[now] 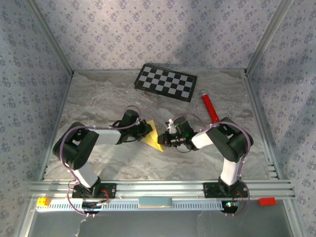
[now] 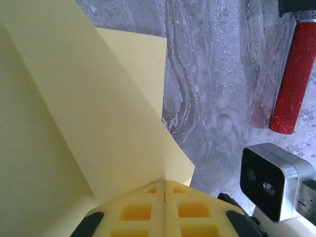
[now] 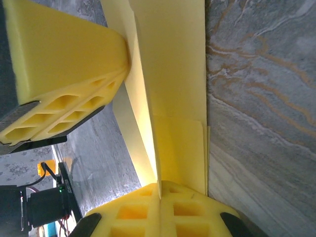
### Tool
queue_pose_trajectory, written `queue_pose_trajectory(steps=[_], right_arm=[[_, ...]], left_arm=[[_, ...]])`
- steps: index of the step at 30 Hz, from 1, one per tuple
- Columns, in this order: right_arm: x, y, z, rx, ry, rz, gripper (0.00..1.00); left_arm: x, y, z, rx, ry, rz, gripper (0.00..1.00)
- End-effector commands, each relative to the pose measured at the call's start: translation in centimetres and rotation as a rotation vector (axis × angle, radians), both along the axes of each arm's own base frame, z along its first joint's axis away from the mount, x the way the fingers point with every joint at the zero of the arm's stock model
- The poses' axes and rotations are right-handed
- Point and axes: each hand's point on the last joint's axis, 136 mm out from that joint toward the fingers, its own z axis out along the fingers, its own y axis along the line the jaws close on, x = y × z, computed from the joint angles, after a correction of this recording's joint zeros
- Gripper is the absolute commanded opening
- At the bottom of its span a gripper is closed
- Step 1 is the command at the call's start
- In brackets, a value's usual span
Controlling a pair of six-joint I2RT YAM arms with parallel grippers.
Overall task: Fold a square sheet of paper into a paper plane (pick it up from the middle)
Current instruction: Fourth fold the wing at the center of the table.
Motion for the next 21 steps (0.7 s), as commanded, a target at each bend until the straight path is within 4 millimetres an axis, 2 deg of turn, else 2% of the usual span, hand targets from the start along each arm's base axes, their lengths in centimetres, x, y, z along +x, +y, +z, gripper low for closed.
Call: queue_pose_trajectory(steps=[1,21], right_arm=[[-1.5,-1.4,-3.5,-0.098,0.121,-0.013,0.02],[-1.6,-1.5,-4.0,-0.112,0.163,-0.011,0.02]], left_arm=[[0.7,-0.1,0.0,0.009,-0.02,0.02,0.05],[1.0,0.3,-1.4,0.052,-0.001,0.038,0.05]])
